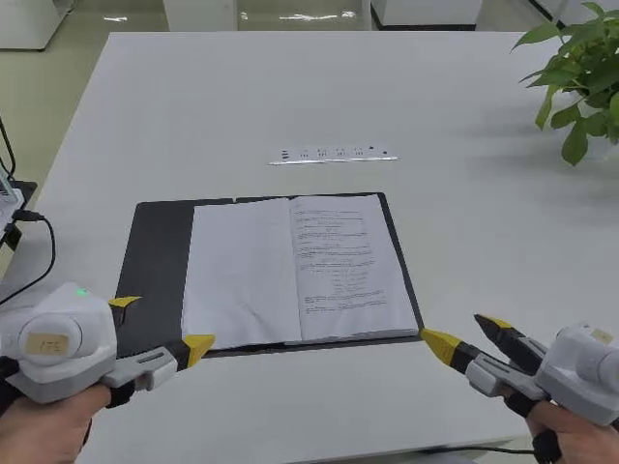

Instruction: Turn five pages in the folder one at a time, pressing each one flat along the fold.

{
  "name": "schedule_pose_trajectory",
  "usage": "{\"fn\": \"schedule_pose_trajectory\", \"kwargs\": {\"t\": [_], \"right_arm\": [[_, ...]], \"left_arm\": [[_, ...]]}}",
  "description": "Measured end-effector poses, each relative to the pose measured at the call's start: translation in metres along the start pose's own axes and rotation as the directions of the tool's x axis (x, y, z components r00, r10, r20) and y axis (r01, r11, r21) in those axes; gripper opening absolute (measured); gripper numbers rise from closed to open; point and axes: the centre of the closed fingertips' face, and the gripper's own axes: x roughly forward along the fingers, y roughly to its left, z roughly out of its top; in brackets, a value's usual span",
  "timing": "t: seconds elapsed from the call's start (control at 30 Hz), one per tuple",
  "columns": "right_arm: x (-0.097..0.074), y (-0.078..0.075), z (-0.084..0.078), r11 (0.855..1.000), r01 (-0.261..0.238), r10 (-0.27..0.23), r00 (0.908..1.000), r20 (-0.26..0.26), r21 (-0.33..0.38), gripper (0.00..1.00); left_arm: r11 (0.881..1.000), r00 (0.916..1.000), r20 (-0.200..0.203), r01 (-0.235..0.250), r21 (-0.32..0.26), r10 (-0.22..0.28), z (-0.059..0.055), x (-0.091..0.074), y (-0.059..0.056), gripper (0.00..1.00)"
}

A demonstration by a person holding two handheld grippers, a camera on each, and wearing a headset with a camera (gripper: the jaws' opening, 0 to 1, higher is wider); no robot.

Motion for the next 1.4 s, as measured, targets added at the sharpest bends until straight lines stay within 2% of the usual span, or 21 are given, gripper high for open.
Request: {"fn": "schedule_pose_trajectory", "kwargs": {"t": [0.37,0.57,0.93,1.13,1.4], "right_arm": [[-0.002,0.000,-0.006,1.000,0.002,-0.002,0.9999,-0.011,0.015,0.66],[-0.001,-0.001,-0.009,1.000,0.000,0.001,0.9997,-0.023,0.015,0.65],[0.000,-0.002,-0.011,1.000,-0.006,0.007,0.9994,-0.033,0.017,0.65],[0.002,0.000,-0.017,1.000,-0.018,0.019,0.9985,-0.051,0.015,0.65],[0.007,0.001,-0.019,0.999,-0.034,0.035,0.9974,-0.063,0.016,0.65]], "left_arm": [[0.992,0.9933,-0.021,0.115,0.062,-0.113,0.013,0.036,-0.042,0.68],[0.981,0.9849,-0.021,0.173,0.082,-0.172,0.023,0.058,-0.062,0.67],[0.963,0.9690,-0.023,0.247,0.107,-0.246,0.038,0.100,-0.100,0.66],[0.951,0.9588,-0.036,0.284,0.118,-0.282,0.041,0.124,-0.122,0.66],[0.943,0.9499,-0.063,0.312,0.119,-0.306,0.038,0.155,-0.148,0.66]]}}
